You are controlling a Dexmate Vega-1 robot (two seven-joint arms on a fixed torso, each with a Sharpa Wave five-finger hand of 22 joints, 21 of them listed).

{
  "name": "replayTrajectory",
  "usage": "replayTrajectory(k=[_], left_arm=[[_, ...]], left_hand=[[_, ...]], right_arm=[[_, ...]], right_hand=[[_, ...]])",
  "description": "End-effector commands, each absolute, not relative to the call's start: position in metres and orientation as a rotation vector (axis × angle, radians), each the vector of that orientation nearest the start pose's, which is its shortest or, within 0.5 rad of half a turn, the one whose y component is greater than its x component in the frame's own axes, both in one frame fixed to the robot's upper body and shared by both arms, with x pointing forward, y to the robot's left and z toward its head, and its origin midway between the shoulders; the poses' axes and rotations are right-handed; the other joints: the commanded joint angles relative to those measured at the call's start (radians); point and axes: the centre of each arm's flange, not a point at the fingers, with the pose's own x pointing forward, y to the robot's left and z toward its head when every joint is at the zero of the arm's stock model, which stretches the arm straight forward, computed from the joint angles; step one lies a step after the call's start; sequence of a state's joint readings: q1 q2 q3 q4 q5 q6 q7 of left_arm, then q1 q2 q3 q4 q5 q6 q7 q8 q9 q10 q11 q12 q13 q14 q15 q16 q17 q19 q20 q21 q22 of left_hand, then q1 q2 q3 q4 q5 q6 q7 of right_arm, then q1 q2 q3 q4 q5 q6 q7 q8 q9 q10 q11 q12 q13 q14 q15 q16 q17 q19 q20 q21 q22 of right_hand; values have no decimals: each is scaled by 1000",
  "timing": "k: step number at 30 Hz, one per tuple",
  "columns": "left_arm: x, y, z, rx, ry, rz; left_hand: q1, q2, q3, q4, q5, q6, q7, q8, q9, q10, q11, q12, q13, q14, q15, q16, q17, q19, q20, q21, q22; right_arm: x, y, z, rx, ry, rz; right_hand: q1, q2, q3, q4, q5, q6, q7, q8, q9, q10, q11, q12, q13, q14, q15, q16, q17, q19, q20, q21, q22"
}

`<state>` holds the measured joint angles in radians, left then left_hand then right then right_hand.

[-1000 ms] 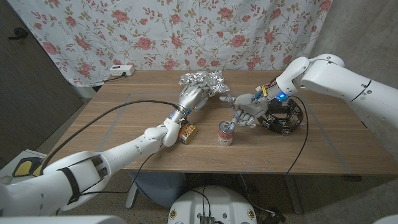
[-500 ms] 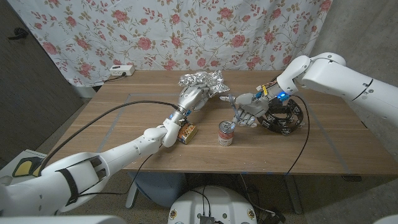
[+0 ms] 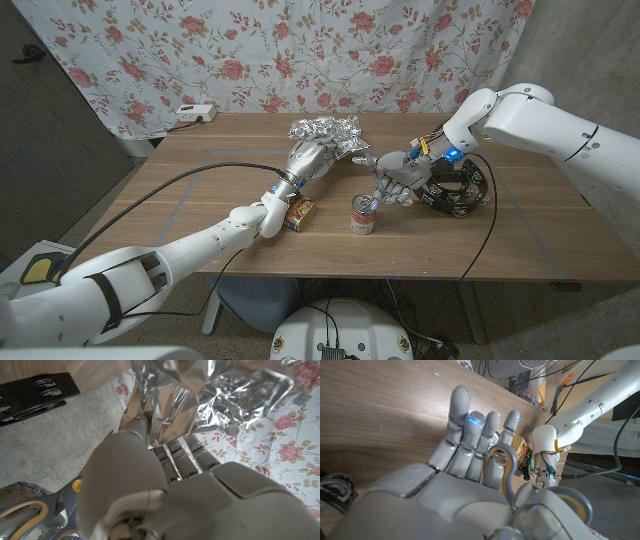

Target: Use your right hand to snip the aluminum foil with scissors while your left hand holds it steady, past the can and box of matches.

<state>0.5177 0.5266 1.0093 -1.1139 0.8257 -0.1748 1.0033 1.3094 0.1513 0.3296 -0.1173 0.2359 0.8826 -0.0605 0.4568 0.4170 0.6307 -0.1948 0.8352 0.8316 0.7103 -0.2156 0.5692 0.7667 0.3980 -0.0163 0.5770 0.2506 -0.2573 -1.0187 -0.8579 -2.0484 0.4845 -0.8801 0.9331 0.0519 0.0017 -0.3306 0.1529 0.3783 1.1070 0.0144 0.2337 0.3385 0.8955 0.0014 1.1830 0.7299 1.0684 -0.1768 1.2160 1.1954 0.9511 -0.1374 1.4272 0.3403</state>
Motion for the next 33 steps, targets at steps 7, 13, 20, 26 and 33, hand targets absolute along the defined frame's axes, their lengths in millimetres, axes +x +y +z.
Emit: replayTrajectory(k=[7, 13, 20, 26, 33], left_arm=[[625, 142, -42, 1297, -1373, 258], [624, 140, -42, 1296, -1375, 256], [624, 140, -42, 1294, -1378, 258], [624, 139, -41, 1294, -1379, 256], [623, 139, -41, 1296, -1381, 257]], left_hand=[[1, 11, -1, -1, -2, 10, 3, -1, 2, 5, 5, -3, -1, 20, -19, -11, 3, 6, -9, 5, -7], [1, 12, -3, -1, -2, 9, 3, -2, 2, 4, 4, -2, -1, 22, -19, -16, 4, 5, -11, 6, -11], [1, 14, -6, 0, -2, 9, 4, -2, 3, 1, 5, -2, -3, 22, -19, -22, 5, 5, -12, 7, -16], [2, 14, -8, -1, -2, 8, 4, -2, 4, 3, 7, -1, -6, 23, -19, -25, 7, 5, -13, 8, -19], [4, 15, -11, -1, -2, 11, 3, -2, 4, 2, 8, 0, -6, 24, -20, -30, 9, 5, -13, 9, -23]], right_arm=[[514, -181, 49, -985, 338, 1024], [516, -184, 55, -993, 322, 1009], [514, -184, 56, -998, 317, 1013], [513, -183, 54, -999, 323, 1013], [511, -182, 51, -996, 335, 1019]], right_hand=[[12, -4, -3, -5, -1, -118, 129, 5, 4, 5, 4, 0, 1, 5, -38, -7, 3, 11, -60, -3, 0], [12, -3, -3, -5, -1, -119, 129, 5, 4, 5, 7, -1, 2, 6, -38, -9, 1, 12, -59, -2, 2], [13, -3, -3, -5, -2, -118, 128, 5, 4, 6, 5, -1, 3, 7, -38, -8, 4, 11, -59, -2, 3], [12, -3, -3, -4, -2, -118, 128, 5, 3, 7, 4, 0, 5, 11, -38, -6, 7, 12, -59, -3, 2], [12, -3, -3, -4, -2, -117, 129, 6, 4, 7, 7, -1, 6, 7, -38, -10, 5, 11, -59, -2, 4]])
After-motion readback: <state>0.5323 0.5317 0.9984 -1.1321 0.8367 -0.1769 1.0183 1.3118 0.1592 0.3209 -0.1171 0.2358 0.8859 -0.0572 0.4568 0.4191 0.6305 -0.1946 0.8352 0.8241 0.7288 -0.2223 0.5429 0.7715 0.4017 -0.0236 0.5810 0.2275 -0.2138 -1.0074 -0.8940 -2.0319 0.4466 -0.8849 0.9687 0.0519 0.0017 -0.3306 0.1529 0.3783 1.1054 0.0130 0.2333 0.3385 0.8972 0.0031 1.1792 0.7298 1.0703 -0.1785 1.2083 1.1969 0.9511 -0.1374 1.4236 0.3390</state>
